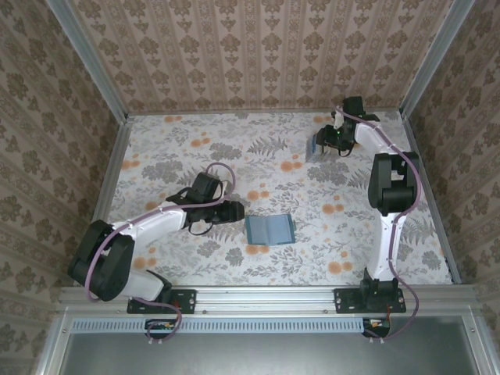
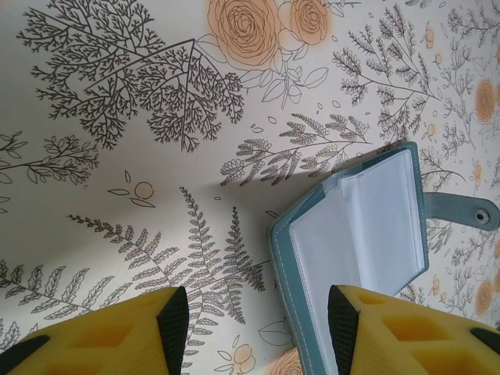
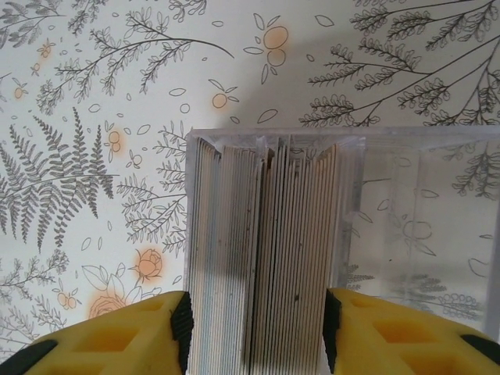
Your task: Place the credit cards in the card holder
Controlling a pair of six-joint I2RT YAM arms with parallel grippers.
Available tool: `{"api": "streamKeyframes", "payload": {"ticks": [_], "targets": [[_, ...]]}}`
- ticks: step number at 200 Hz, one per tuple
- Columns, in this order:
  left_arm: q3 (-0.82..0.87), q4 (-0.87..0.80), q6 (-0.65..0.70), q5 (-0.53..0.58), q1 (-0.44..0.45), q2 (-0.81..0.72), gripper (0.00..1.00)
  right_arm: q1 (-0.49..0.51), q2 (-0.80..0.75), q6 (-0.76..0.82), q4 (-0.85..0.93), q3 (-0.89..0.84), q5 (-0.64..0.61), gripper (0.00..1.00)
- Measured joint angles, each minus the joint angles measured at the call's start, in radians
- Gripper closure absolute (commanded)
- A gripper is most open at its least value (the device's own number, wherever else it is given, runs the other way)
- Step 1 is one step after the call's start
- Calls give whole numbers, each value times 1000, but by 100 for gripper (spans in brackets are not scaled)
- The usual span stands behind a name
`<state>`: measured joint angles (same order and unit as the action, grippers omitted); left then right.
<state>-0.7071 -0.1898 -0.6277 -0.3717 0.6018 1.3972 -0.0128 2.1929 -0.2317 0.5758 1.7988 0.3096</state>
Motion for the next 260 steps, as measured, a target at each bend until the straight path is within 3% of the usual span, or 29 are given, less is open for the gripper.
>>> {"api": "streamKeyframes", "payload": {"ticks": [53,147,210,239,260], "targets": [[1,3,0,3,1,0,47,-18,-74,-39,-144,-151,64,57],[0,4,0,3,26,11,47,-24,-94,-57,-204,-169,77,61],[0,12,0,3,27,16,47,-24,-100,-56,-208,-175,78,84],[0,12,0,3,27,18,47,-24,-101,-56,-207,-176,72,85],[0,12,0,3,27,18,47,-24,-101,-55,-208,-176,72,80]]}}
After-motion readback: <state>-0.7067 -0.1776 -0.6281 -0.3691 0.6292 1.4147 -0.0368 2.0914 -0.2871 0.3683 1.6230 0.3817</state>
